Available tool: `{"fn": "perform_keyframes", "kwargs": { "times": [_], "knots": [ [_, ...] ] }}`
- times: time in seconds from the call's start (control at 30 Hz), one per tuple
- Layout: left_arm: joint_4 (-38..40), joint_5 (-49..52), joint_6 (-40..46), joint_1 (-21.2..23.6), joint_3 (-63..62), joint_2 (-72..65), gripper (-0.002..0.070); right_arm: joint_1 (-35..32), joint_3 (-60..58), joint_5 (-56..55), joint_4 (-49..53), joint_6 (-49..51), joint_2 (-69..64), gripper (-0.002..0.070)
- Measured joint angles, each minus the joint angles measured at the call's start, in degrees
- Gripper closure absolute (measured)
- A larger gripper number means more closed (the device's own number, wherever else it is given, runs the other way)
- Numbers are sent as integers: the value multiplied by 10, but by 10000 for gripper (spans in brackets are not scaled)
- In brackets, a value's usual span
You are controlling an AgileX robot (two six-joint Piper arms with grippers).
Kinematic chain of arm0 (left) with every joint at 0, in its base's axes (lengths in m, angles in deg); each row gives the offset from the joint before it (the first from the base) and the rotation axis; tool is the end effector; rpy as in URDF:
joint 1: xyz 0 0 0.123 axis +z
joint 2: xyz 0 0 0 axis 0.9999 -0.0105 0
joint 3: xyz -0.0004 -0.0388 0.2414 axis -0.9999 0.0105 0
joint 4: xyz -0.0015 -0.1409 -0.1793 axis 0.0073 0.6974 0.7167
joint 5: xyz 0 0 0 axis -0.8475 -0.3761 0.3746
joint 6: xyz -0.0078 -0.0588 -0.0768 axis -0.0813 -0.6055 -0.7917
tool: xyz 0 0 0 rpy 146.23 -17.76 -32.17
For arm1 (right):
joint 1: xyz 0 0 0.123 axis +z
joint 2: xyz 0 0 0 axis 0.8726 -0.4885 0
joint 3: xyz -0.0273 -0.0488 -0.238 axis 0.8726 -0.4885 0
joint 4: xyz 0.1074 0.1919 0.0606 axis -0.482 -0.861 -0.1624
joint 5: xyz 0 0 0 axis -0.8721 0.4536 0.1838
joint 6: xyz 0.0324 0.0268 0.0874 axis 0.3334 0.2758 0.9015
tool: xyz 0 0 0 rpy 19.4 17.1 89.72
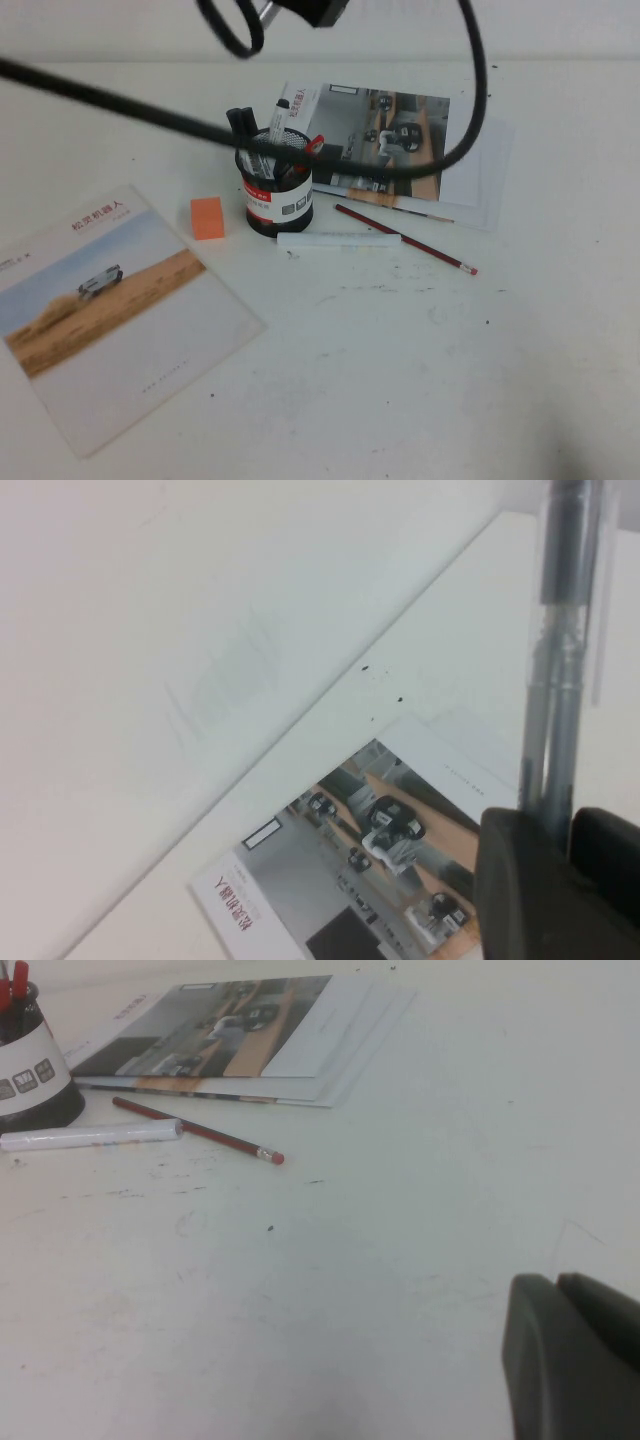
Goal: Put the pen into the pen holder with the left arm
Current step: Place the pen onto the pen holder
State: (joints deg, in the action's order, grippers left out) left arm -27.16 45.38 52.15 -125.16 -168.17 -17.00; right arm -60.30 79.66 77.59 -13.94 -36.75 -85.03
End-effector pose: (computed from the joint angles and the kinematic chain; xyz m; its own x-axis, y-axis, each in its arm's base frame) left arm 0.2680 -0.1998 0.4206 0.0179 0.5205 -0.8537 0.6864 0.6145 0.3890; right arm 0.0753 0.0148 0.1731 -0.2760 0.1452 -0.9501 -0.1098 0.9773 0.1813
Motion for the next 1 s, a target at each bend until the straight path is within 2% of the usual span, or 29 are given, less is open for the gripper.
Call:
{"fn": "perform_keyframes", "kwargs": {
  "times": [0.3, 0.6, 0.67, 0.77, 1.0],
  "knots": [
    [-5, -255, -59, 6, 279, 147, 631, 0, 0, 0, 0, 0, 0, 698],
    [-2, -690, -186, 6, 547, 123, 631, 0, 0, 0, 0, 0, 0, 698],
    [-4, -776, -213, 8, 572, 97, 631, 0, 0, 0, 0, 0, 0, 698],
    [-28, -837, -253, 24, 576, 51, 631, 0, 0, 0, 0, 0, 0, 698],
    [-53, -886, -363, 75, 512, -71, 631, 0, 0, 0, 0, 0, 0, 698]
  ]
}}
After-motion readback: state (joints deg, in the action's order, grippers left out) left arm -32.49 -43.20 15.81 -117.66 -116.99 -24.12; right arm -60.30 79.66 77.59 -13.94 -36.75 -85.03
